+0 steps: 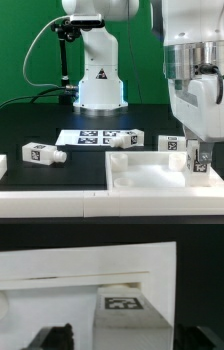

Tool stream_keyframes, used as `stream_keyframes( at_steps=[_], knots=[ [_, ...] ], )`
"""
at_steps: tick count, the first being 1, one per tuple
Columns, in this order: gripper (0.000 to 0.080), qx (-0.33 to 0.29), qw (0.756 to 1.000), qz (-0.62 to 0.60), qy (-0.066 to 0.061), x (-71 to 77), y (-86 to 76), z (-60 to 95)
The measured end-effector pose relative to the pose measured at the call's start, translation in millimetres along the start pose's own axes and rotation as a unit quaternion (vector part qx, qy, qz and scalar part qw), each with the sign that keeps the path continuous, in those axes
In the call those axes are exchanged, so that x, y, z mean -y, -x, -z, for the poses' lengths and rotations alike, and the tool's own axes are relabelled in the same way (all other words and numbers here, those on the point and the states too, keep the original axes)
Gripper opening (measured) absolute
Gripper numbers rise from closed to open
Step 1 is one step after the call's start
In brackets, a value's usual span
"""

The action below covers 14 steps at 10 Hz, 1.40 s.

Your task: Assemble one leg

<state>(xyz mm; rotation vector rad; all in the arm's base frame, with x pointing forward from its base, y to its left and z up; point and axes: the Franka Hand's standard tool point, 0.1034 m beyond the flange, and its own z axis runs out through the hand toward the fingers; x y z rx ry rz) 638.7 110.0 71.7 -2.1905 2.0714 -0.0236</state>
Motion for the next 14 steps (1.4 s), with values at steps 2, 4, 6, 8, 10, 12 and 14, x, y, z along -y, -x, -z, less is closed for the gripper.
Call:
stream_keyframes(
  at_steps=[2,4,6,8,10,12,14],
  knots=[
    [0.0641,0.016,0.974,0.227,-0.002,1.2,-10.0,-1.9],
    [0.0647,0.006,0.960,0.278,-0.011,0.0,-0.4,2.8],
    [0.0649,0.005,0.943,0.334,-0.010,-1.1,-2.7,2.0],
    [0.0649,-0.008,0.879,0.477,0.007,0.4,4.4,5.2],
    [0.0637,-0.010,0.852,0.523,0.008,1.2,7.7,4.8],
    [0.0468,-0.010,0.863,0.506,0.007,1.2,7.9,4.8],
    [0.0290,-0.011,0.896,0.445,0.010,-0.4,4.1,4.0]
  ],
)
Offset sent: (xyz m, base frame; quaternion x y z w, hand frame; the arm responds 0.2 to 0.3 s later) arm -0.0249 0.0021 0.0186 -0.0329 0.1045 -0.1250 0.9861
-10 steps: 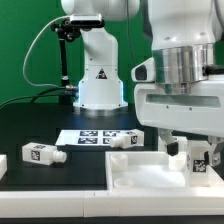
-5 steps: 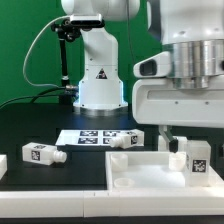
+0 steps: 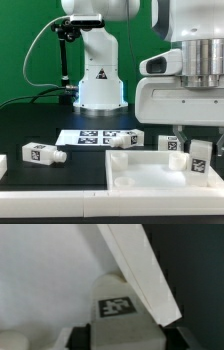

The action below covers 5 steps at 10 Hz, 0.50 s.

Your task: Assemble one leg

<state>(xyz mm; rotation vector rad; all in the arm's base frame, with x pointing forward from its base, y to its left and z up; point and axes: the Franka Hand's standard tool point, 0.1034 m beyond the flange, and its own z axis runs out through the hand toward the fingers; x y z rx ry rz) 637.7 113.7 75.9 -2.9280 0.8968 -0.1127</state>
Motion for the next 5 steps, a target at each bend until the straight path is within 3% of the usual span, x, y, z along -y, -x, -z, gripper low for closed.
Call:
stream_keyframes(
  at_steps=[3,5],
  knots=[
    [0.0290,0.005,0.987,-0.163,0.006,-3.0,-0.4,0.1],
    [0.0290,0.016,0.943,-0.332,-0.002,-1.9,-3.3,-0.9]
  ],
)
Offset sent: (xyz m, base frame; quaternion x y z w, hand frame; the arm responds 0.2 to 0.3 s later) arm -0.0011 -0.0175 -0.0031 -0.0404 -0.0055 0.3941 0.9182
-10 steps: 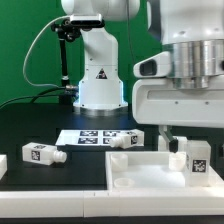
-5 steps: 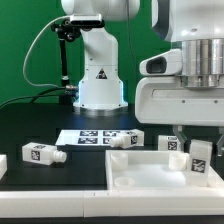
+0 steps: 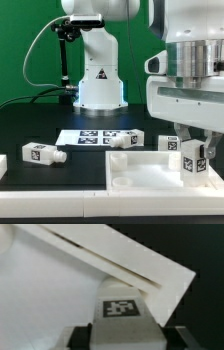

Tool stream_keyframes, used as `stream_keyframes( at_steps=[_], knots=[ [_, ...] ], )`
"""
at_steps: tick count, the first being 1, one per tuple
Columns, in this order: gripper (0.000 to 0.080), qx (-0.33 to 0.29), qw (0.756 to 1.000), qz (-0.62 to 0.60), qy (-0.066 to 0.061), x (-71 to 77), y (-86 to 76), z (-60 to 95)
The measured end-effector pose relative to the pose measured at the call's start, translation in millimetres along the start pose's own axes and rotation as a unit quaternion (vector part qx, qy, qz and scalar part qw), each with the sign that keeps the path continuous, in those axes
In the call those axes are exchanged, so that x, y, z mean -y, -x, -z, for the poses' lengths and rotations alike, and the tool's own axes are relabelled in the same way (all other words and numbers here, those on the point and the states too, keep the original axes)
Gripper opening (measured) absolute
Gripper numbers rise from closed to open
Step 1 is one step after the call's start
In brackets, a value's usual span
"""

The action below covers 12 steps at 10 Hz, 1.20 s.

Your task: Assemble one leg

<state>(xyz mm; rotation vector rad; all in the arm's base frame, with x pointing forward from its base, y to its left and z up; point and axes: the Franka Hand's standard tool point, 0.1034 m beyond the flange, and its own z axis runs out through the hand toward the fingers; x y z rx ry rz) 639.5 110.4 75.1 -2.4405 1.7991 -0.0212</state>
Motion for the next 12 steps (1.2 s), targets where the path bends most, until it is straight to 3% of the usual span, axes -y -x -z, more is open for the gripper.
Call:
stream_keyframes(
  at_steps=[1,3,7,8,9,10,11,12],
  knots=[
    [0.0290,0.004,0.991,-0.131,-0.002,2.3,2.4,-0.9],
    [0.0290,0.003,0.959,-0.283,-0.007,5.0,4.3,-0.8],
    [0.0291,-0.002,0.951,-0.310,-0.008,3.9,2.4,-0.5],
    [0.0364,-0.001,0.951,-0.309,-0.007,3.9,3.1,-0.8],
    [0.0548,0.000,0.956,-0.292,-0.010,6.2,3.9,3.4],
    [0.0548,0.006,0.963,-0.268,-0.021,10.1,6.9,21.8],
    [0.0628,0.013,0.965,-0.261,-0.029,10.0,8.9,38.2],
    [0.0643,0.016,0.966,-0.257,-0.030,8.9,8.3,44.3]
  ],
)
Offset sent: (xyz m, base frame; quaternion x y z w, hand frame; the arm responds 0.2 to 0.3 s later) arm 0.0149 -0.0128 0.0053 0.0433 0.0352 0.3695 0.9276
